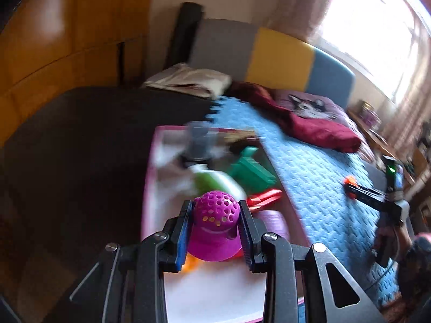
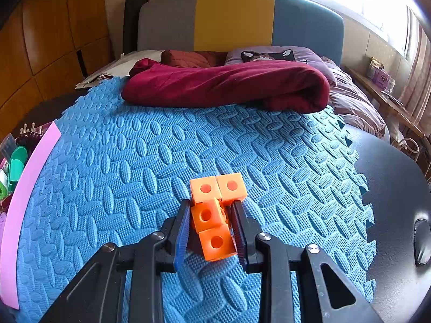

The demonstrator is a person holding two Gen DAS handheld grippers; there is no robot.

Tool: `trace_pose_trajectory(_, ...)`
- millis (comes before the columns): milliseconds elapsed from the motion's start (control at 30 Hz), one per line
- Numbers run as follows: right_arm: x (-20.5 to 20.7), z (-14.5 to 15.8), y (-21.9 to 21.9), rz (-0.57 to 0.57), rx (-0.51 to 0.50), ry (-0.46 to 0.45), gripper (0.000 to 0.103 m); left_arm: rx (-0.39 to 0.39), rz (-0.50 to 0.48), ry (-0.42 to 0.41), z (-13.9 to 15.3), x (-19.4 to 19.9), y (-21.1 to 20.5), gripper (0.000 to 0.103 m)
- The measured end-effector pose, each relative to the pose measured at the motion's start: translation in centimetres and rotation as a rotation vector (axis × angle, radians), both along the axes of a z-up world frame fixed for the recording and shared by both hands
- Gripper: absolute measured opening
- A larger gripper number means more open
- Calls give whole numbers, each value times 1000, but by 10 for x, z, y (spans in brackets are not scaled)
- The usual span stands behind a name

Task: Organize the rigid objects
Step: 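Carry the magenta toy with the left gripper into the tray and open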

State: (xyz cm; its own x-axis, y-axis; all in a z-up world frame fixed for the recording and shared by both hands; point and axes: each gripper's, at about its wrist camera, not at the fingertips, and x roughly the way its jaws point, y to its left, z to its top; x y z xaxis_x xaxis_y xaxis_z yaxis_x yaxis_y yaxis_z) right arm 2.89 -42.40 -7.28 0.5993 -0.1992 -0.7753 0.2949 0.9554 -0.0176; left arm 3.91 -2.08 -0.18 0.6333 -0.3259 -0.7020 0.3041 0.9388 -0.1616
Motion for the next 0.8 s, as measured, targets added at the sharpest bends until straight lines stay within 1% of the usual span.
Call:
trace_pose_trajectory(100,0,0,0,0,1,0,28,11,64,2,-1,0,27,33)
trace_pose_trajectory(200,0,0,0,1,10,-2,28,-6,68,25,-5,-4,39,33)
trace_pose_trajectory(300,0,1,-1,1,9,-2,28,-24,24,53,-10,-12,36,33)
trace_pose_trajectory(367,0,1,-1,1,11,-2,28,-39,-41,72,-14,-18,26,33)
trace_pose_trajectory(433,0,1,-1,1,9,-2,28,-38,-110,86,-18,-26,12,33)
trace_pose_trajectory(533,0,1,-1,1,11,-2,28,-40,-183,126,-28,-34,-6,33)
trace_pose_trajectory(633,0,1,-1,1,11,-2,28,-27,-206,155,-36,-36,-16,33)
trace_pose_trajectory(700,0,1,0,1,12,-2,28,-10,-194,161,-40,-34,-18,33)
trace_pose_trajectory(800,0,1,-1,1,10,-1,28,47,-150,174,-52,-19,-18,33)
